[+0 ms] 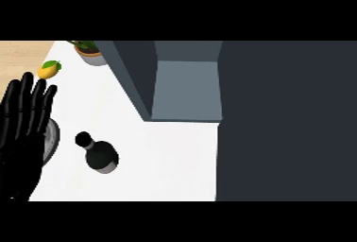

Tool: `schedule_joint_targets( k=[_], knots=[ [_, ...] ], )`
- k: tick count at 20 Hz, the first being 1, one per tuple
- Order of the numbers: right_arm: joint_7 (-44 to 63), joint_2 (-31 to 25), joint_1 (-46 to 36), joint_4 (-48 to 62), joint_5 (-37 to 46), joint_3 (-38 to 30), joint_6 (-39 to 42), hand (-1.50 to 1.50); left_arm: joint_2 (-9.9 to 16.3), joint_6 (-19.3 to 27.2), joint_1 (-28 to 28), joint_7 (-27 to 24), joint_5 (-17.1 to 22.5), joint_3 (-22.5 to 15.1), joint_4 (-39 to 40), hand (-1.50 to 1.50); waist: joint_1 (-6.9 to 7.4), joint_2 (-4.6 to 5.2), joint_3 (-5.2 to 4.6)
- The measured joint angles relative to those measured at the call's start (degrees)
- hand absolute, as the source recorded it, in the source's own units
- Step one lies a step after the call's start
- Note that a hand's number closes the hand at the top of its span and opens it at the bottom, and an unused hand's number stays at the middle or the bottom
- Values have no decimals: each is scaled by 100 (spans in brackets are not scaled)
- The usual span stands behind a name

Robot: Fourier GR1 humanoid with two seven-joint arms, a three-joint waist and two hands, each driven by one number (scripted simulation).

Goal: Pick up the wine, place it into the cabinet and close the cabinet

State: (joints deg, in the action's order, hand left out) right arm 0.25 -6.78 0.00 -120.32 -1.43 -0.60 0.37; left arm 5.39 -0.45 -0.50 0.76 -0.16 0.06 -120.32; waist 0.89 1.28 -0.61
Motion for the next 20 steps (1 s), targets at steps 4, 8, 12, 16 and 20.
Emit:
schedule_joint_targets(
  k=[4, 8, 12, 16, 20],
  knots=[
    [117, -17, 180, -203, 61, 73, 47, -150, 182, -455, -16, -76, 174, -187, 58, -150, -68, -87, 37],
    [257, 9, 533, -518, -167, 435, 327, -150, 204, -1058, 240, 52, 665, -743, 66, -150, -126, -126, 51],
    [537, -40, 854, -895, -558, 715, 634, -150, 96, -1273, 633, 628, 1241, -1230, -284, -150, -112, -146, 58],
    [1006, -146, 934, -1354, -892, 675, 729, -150, 5, -1078, 700, 1406, 1436, -1587, -943, -150, -101, -144, 61],
    [1348, -148, 817, -1570, -1043, 616, 705, -150, -179, -683, 622, 2086, 1196, -2064, -1513, -150, -93, -140, 61]
  ],
)
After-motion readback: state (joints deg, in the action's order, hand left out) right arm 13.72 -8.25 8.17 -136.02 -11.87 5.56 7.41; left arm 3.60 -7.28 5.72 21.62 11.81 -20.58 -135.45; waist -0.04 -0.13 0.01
